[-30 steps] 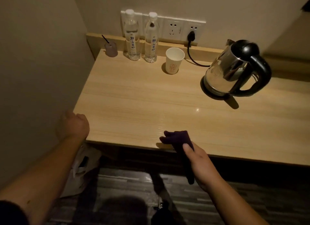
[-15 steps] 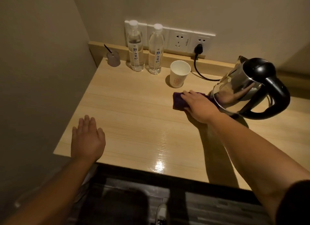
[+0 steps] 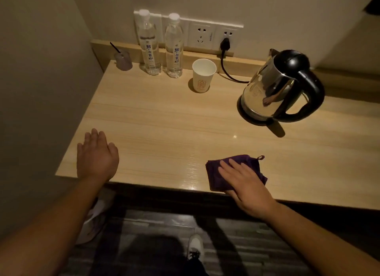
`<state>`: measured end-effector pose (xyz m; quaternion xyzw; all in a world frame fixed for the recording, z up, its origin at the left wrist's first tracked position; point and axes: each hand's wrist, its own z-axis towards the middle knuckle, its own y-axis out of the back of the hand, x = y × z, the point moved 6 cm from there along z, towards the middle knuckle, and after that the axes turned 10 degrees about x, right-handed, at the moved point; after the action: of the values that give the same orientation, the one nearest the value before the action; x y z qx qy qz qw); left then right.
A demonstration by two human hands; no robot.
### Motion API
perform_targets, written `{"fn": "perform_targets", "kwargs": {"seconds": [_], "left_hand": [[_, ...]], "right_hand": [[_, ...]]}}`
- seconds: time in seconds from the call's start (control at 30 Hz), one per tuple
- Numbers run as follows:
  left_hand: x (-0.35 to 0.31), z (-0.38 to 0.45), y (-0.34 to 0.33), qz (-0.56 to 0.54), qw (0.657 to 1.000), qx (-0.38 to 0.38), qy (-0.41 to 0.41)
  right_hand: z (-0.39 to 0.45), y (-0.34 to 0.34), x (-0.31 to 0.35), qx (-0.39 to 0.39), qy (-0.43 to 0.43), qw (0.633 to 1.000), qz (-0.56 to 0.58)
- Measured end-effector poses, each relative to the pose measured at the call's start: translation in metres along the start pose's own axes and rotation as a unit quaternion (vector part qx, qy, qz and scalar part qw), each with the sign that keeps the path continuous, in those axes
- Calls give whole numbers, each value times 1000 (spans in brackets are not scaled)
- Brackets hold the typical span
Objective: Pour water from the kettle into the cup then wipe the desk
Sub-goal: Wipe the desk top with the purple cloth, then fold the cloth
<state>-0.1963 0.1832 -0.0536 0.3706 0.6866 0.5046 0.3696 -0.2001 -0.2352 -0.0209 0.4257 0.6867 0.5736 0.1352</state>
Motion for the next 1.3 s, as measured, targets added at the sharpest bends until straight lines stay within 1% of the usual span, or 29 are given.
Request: {"fn": "perform_targets", "kwargs": {"seconds": [0.07,0.17,0.23,0.3,0.33,0.37,0.4,0.47,0.5,0.53,0.57,0.6,0.63,0.73,0.8,0.87,0.9,0.97,1.07,1.1,1.2,1.23,1.3], "left_hand": [[0,0,0,0,1000,10,3],[-1,-1,2,4,1000,28,5],[0,0,6,13,999,51,4],[-1,0,15,11,996,88,-1],[-2,-2,22,-3,994,106,-7],[-6,-7,28,-17,992,123,-15],[-11,-15,33,-24,990,137,-28],[-28,-43,43,-27,983,161,-81],[-38,-61,48,-42,977,172,-116],[-47,-82,54,-72,969,185,-146],[-55,-103,62,-107,959,198,-171],[-62,-123,71,-138,948,208,-196],[-69,-144,83,-162,937,218,-221],[-80,-197,122,-224,904,233,-278],[-77,-220,150,-255,898,228,-278],[-74,-234,168,-292,885,258,-257],[-71,-240,176,-288,883,278,-245],[-65,-249,185,-240,891,312,-226],[-59,-258,197,-214,886,336,-239],[-57,-258,202,-213,887,319,-255],[-53,-259,217,-199,894,211,-342],[-55,-262,220,-173,892,185,-375],[-64,-269,220,-72,884,143,-438]], "right_hand": [[-23,-17,15,5,-13,1000,0],[-40,-27,31,-15,-48,998,23],[-47,-28,41,-32,-63,995,69],[-54,-24,48,-52,-78,983,156],[-59,-21,52,-50,-93,969,223],[-64,-19,56,-35,-111,945,305],[-69,-16,61,-14,-125,913,388],[-78,-11,76,30,-145,833,533],[-81,-7,86,52,-146,798,582],[-83,0,98,71,-141,776,610],[-83,8,110,84,-133,775,613],[-83,19,123,96,-122,788,596],[-82,30,137,105,-112,811,565],[-82,68,188,116,-63,899,418],[-84,87,219,90,-31,944,317],[-87,99,243,55,3,970,236],[-89,105,255,35,25,978,204],[-93,116,273,7,53,984,170],[-96,125,287,-7,63,984,164],[-96,127,289,-7,62,984,169],[-93,132,288,5,54,981,185],[-90,133,284,13,46,982,183],[-82,136,275,36,30,984,173]]}}
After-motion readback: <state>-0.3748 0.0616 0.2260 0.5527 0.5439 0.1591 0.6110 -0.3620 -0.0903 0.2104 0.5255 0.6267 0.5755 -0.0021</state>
